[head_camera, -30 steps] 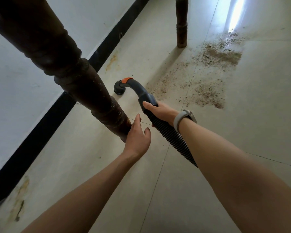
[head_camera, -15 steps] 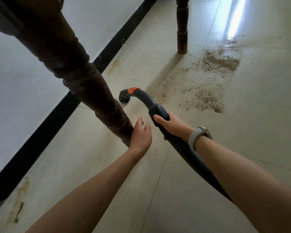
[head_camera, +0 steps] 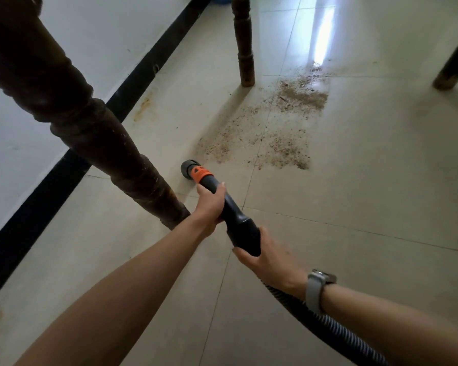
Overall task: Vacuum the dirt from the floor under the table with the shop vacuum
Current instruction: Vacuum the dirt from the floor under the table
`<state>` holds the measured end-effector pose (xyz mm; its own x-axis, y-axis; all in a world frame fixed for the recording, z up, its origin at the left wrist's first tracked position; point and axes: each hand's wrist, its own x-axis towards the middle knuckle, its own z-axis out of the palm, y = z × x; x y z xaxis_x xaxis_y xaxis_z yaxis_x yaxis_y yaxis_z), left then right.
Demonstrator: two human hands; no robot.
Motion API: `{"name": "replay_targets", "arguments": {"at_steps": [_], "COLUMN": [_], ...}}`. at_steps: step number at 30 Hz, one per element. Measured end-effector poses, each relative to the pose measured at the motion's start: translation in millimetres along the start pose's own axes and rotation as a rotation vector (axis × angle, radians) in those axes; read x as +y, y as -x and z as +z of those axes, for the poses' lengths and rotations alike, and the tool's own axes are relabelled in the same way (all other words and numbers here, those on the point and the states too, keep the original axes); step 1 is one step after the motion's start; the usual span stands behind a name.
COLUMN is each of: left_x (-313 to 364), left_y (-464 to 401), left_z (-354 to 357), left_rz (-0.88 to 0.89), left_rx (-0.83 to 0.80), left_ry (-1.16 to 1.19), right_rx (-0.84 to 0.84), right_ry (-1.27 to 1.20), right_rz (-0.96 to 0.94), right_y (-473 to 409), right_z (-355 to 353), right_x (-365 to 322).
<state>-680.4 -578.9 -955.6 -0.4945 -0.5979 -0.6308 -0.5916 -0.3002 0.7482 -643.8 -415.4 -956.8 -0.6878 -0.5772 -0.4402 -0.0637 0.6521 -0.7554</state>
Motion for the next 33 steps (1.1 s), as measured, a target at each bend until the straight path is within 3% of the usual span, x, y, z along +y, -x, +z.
{"name": "replay_targets", "arguments": {"at_steps": [8,14,20,28,33], "left_x": [15.1,25.1,14.2,-27.8,-9.1], "left_y": [-5.9,-8.1,-2.8,26.1,16.6], "left_z": [0.7,-3.4,-3.2,11.2,9.9], "left_rz": [-0.052,0.03,-0.002,0.002,0.061], "left_rx": [-0.006,0.0,0.002,-0.128,-0.15], "left_ry": [0.174,0.103,0.014,-0.072,-0.002], "right_rx": [-0.039,-0.041,-0.049,-0.076,-0.006], "right_ry": [0.025,-0.016,-0.042,-0.096,-0.154], "right_rz": [0.01,0.056,0.066,0.132,0.104], "right_y": [-20.5,-50.6,-36.5,6.1,-8.9], "right_z": [-1.7,-1.6,4.4,11.7,7.1], "right_x": [-23.5,-41.9,-31.8,3.7,-12.5]}}
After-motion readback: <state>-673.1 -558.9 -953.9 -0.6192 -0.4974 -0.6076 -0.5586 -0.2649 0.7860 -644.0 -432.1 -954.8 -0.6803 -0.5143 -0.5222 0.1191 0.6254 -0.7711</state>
